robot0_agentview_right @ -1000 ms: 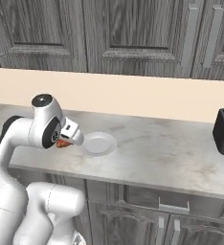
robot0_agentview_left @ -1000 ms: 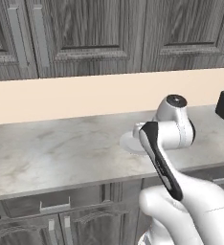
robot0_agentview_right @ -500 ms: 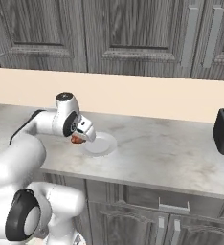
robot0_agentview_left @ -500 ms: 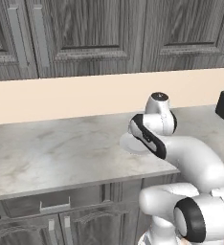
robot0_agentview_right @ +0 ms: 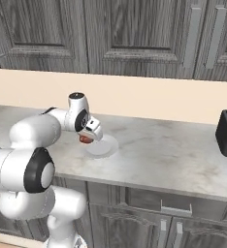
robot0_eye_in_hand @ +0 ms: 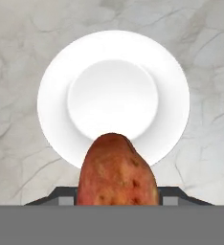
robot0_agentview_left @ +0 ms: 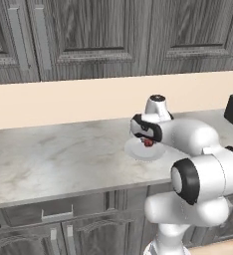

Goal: Pick sweet potato from the fridge and place it on the plate on the counter.

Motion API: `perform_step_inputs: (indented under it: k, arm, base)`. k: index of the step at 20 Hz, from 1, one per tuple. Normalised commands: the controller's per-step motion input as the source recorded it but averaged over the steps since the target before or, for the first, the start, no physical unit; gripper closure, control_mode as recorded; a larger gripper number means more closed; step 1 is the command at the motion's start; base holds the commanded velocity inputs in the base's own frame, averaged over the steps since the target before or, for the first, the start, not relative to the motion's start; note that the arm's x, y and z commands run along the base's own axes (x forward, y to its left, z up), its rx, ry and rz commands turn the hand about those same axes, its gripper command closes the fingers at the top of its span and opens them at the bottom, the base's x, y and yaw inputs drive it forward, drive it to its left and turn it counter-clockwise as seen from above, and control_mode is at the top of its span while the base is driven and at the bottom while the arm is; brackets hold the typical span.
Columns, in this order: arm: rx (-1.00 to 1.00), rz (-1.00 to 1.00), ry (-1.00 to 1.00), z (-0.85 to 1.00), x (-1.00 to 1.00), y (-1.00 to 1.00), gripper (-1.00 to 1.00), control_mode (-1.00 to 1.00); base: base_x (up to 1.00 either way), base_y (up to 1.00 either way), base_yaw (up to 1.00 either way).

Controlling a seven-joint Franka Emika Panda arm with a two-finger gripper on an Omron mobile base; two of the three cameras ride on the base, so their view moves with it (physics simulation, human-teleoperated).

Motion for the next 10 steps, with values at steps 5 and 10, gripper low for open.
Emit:
perform_step_inputs:
  k: [5,10]
  arm:
    - [0.00,0.00,-0.02,-0.68,0.13,-0.33,1.00,-1.00]
    - [0.00,0.01,-0.03,-0.60,0.16,-0.14,1.00,-1.00]
  base:
    - [0.00,0.00,0.00]
    - [0.00,0.00,0.00]
